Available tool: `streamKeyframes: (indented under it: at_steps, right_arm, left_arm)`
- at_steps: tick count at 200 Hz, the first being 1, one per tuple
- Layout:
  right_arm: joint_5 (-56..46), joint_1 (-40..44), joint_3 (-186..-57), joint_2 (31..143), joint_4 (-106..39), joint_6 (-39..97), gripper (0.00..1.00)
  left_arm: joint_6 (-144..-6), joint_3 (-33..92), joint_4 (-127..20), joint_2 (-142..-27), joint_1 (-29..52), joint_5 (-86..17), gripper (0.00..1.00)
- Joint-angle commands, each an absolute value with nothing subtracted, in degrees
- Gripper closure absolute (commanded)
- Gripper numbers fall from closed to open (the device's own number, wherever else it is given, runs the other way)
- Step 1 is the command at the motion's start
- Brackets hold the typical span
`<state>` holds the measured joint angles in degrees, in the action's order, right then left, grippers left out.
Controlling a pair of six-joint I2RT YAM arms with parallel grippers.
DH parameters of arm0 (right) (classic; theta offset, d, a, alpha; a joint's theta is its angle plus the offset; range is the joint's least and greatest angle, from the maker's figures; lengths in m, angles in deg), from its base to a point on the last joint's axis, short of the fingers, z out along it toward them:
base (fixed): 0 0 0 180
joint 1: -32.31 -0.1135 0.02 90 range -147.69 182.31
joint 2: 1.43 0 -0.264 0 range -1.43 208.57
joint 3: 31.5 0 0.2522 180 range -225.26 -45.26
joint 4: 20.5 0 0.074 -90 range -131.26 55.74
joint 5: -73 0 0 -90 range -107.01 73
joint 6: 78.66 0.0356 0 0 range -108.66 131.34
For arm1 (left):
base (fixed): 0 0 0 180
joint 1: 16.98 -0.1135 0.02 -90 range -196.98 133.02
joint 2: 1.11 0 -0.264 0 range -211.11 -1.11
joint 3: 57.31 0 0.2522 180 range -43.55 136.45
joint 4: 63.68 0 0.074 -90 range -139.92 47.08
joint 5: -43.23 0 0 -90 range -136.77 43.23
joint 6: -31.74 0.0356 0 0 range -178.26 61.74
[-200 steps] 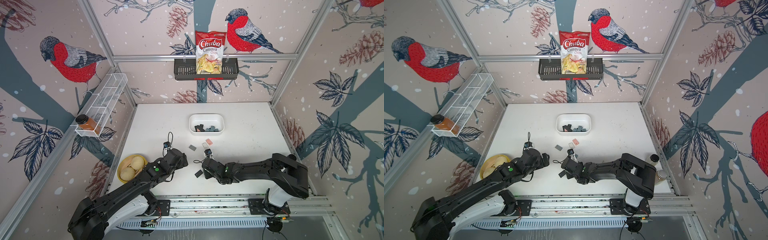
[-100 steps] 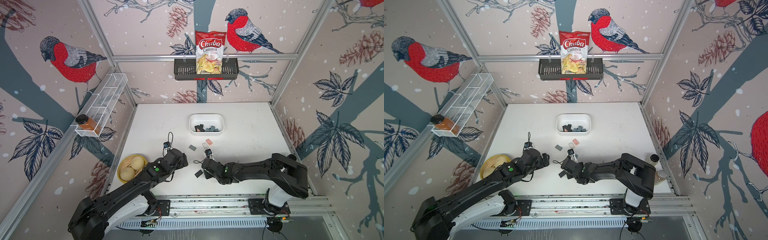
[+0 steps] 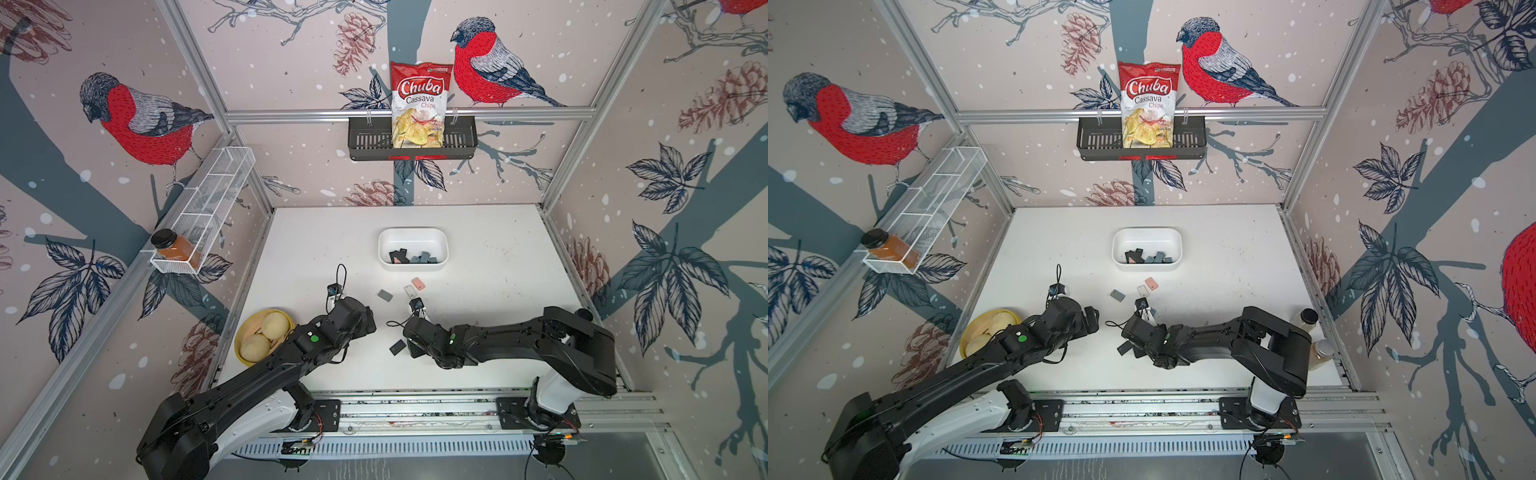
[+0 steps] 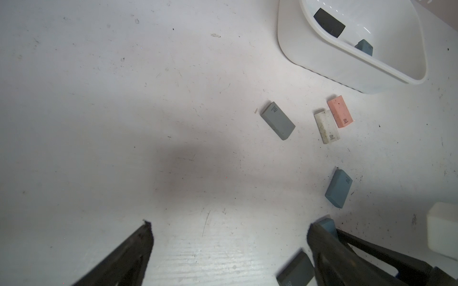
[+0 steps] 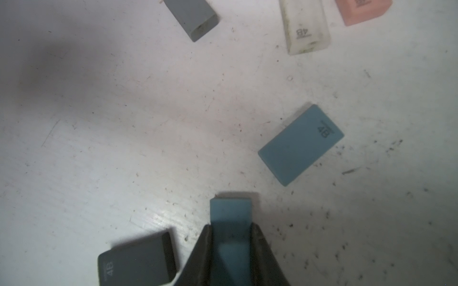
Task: Put the eraser in the storage box
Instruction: Pick up the eraser from the center of the board.
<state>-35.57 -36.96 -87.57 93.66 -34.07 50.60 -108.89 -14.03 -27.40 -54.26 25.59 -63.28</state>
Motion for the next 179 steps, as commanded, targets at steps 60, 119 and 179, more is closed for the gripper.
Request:
streamKeyframes:
  at_steps: [60,119,179]
  right_arm:
    - [-36.25,-36.51,-87.8,90.52,-40.81,51.2,0.79]
    - [-35.67,-34.12,-87.89,87.14,-42.0,49.95,0.79]
    - [-34.13,-29.14,-89.23,82.26,-44.04,46.62,0.79]
  left_arm:
    - [-108.88,-14.03,-28.04,-54.63,25.65,-63.58,0.03]
    - [-108.31,-14.5,-29.67,-56.37,25.65,-62.55,0.03]
    - [-107.83,-16.28,-32.76,-58.02,25.68,-60.52,0.03]
